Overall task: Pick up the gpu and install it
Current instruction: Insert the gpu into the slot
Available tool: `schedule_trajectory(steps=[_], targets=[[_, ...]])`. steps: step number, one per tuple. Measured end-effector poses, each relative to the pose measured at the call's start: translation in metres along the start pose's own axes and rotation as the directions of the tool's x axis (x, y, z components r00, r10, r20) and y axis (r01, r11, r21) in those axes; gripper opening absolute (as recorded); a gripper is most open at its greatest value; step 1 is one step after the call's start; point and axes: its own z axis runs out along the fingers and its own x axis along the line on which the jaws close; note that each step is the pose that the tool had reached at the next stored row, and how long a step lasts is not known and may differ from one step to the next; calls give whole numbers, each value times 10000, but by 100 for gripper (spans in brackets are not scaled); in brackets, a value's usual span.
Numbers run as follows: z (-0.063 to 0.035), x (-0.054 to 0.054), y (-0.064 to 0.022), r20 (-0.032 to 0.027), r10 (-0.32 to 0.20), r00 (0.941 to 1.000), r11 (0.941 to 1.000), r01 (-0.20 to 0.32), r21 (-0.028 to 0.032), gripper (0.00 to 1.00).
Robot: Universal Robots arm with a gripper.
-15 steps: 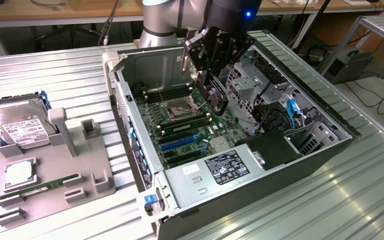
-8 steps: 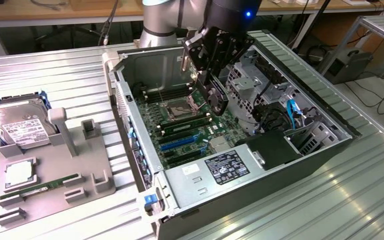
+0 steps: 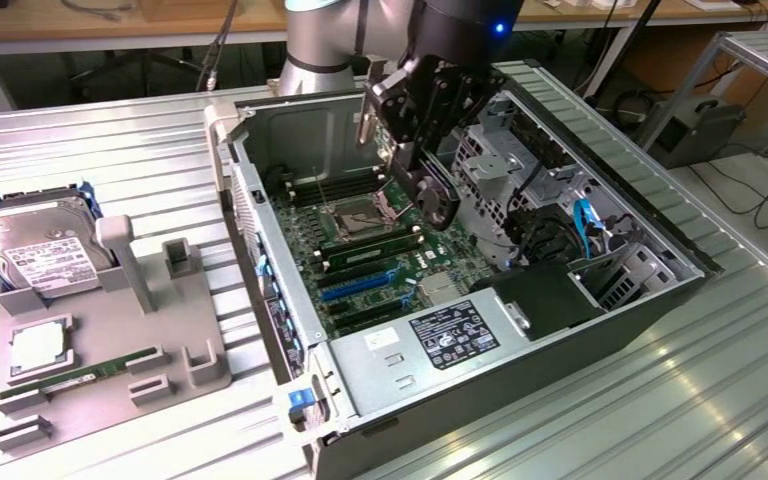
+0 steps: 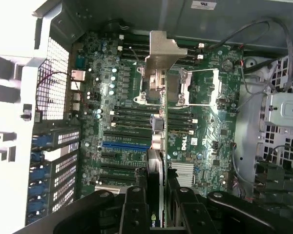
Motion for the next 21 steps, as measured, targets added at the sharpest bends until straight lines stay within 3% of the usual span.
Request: schedule_trajectory(steps=[5, 9, 10, 12, 13, 15, 16, 20, 21], targets=[[16, 0, -1, -73, -1302, 9915, 9915, 1302, -5, 26], [32, 0, -2, -121, -2143, 9767, 9768, 2143, -13, 26], [38, 0, -2, -139, -2450, 9694, 9695, 2450, -17, 26], [52, 0, -3, -172, -3052, 9521, 9523, 3052, -27, 26], [66, 0, -4, -207, -3661, 9303, 9306, 3661, -40, 26], [83, 0, -5, -245, -4344, 9004, 9007, 4344, -57, 26], [87, 0, -5, -253, -4480, 8937, 8940, 4480, -61, 26], [105, 0, -6, -290, -5143, 8571, 8575, 5143, -81, 26], [111, 0, -6, -304, -5389, 8418, 8423, 5389, -90, 26]])
